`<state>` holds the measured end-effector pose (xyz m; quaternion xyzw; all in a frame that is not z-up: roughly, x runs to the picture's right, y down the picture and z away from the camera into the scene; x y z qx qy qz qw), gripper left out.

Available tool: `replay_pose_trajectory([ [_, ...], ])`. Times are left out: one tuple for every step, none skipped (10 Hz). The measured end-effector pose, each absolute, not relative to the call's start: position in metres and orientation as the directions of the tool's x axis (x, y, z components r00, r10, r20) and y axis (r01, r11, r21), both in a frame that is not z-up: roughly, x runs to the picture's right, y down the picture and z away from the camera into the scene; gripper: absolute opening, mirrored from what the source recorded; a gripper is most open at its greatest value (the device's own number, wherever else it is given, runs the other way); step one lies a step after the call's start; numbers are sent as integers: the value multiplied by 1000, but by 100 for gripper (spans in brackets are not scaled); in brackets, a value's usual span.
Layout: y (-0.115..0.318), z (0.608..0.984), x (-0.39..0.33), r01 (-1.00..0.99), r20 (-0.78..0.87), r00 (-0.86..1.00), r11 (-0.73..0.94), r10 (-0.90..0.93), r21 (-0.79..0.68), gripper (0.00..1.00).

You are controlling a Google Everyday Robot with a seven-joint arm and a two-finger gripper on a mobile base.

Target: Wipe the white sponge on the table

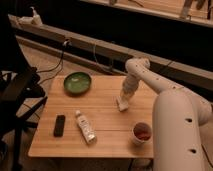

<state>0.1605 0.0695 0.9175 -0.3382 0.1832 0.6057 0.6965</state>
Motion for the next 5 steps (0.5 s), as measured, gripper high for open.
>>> replay_pose_trajectory([
  [71, 921, 163, -965, -663, 211, 46, 719, -257, 27],
  [70, 926, 159, -963, -657, 217, 48, 722, -266, 27],
  [70, 924, 156, -962, -656, 218, 46, 722, -269, 27],
  [70, 922, 158, -961, -655, 216, 41, 724, -272, 27],
  [74, 925, 162, -958, -655, 218, 31, 723, -285, 27],
])
